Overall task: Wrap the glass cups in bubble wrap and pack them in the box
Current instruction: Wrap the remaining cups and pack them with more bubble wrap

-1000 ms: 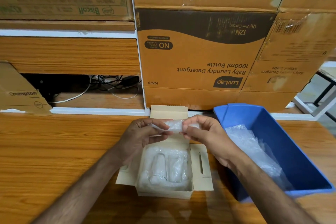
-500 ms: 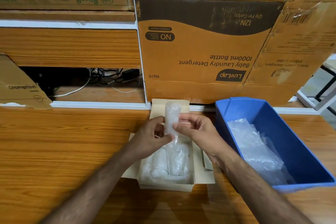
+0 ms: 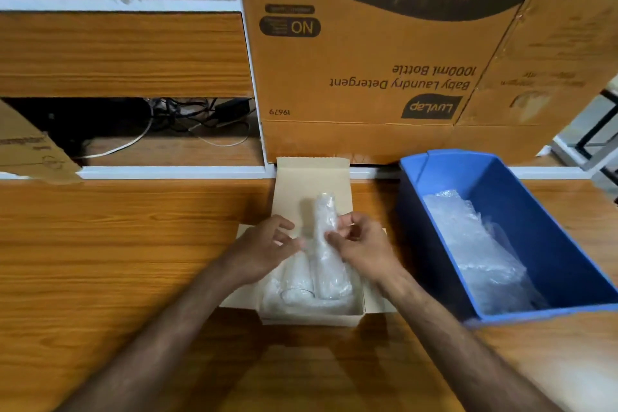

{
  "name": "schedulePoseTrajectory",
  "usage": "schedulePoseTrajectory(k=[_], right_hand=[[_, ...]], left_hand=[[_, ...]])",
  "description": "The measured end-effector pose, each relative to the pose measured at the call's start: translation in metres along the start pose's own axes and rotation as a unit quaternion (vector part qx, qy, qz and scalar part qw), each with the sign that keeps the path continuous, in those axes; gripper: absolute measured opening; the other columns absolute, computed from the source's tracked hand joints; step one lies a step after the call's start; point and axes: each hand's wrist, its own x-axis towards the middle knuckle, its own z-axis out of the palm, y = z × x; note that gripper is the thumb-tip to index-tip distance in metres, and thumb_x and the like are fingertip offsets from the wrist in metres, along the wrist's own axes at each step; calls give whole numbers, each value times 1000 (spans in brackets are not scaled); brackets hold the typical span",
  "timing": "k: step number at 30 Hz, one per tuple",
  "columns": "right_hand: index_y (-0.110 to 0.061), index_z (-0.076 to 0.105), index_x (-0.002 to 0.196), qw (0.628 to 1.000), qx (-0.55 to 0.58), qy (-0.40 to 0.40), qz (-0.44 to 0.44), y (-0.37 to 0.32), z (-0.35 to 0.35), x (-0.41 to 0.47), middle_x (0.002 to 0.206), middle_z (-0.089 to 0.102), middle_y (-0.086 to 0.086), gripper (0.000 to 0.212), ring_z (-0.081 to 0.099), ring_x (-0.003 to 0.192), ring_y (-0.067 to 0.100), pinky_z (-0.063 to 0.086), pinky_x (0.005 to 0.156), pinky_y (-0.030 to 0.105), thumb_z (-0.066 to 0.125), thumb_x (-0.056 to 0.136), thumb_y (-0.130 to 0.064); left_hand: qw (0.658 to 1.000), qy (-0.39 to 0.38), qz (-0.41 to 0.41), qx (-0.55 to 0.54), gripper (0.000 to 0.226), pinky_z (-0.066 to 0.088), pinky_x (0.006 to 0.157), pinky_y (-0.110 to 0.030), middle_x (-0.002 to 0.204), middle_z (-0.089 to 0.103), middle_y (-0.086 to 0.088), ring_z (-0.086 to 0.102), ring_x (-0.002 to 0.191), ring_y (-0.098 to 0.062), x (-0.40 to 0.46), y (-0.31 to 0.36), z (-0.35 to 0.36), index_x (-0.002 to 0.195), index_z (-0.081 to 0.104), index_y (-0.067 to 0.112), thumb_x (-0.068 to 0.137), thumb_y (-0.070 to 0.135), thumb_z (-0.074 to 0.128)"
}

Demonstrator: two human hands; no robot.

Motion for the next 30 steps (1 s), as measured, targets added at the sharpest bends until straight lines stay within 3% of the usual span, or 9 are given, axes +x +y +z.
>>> schedulePoseTrajectory(k=[2, 7, 11, 15, 19, 23, 26, 30], right_hand=[[-23, 63, 94, 993, -110, 34, 10, 8, 2, -2, 82, 68, -6, 19, 65, 71, 11, 57, 71, 33, 81, 87, -22], [-29, 56, 85, 960, -272, 67, -9, 19, 22, -10, 72, 65, -11, 25, 63, 68, 5, 57, 69, 30, 81, 81, -27], [-29, 59, 84, 951, -305, 57, -22, 17, 40, -11, 76, 66, -9, 20, 64, 69, 10, 58, 64, 29, 79, 83, -26], [-29, 58, 87, 948, -314, 57, -20, 20, 51, -15, 78, 65, -10, 20, 61, 70, 6, 47, 58, 20, 78, 87, -26], [-27, 62, 98, 927, -370, 52, -41, 16, 58, -20, 84, 64, -10, 10, 59, 73, 8, 40, 56, 16, 71, 94, -25], [-23, 72, 109, 918, -394, 29, -36, 13, 60, -24, 102, 73, -2, 12, 68, 86, 12, 59, 74, 23, 68, 97, -23], [-20, 71, 125, 933, -359, -7, -16, 15, 52, -34, 125, 67, -2, 27, 66, 106, 13, 50, 81, 17, 65, 98, -20], [-23, 63, 139, 939, -335, -74, 28, 19, 48, -43, 135, 52, -1, 45, 60, 119, 20, 54, 99, 28, 68, 96, -11]], left_hand=[[991, 31, 36, 124, 45, 57, 88, -31, 130, 61, 8, 61, 103, -6, 2, -10, 3, 134, 55, 32, 93, 40, 73], [958, -67, 128, 250, 58, 43, 111, -38, 144, 48, 5, 44, 133, -12, 7, -20, 20, 144, 54, 29, 91, 49, 69], [945, -80, 147, 280, 57, 37, 115, -39, 146, 50, 2, 40, 138, -15, 14, -25, 21, 142, 59, 25, 93, 54, 65], [945, -93, 134, 284, 60, 34, 119, -41, 155, 45, 3, 35, 145, -13, 19, -32, 20, 142, 58, 25, 91, 56, 65], [951, -90, 121, 268, 60, 43, 112, -41, 148, 51, 3, 44, 137, -15, 23, -33, 20, 139, 56, 23, 88, 52, 72], [947, -106, 139, 268, 59, 48, 102, -42, 143, 51, 3, 47, 132, -18, 24, -29, 16, 132, 47, 26, 86, 48, 76], [944, -117, 142, 275, 62, 51, 97, -42, 142, 51, 3, 51, 125, -18, 27, -25, 13, 133, 44, 25, 86, 47, 77], [944, -108, 151, 274, 71, 57, 88, -46, 139, 53, -3, 61, 114, -22, 26, -21, 15, 137, 28, 30, 87, 37, 78]])
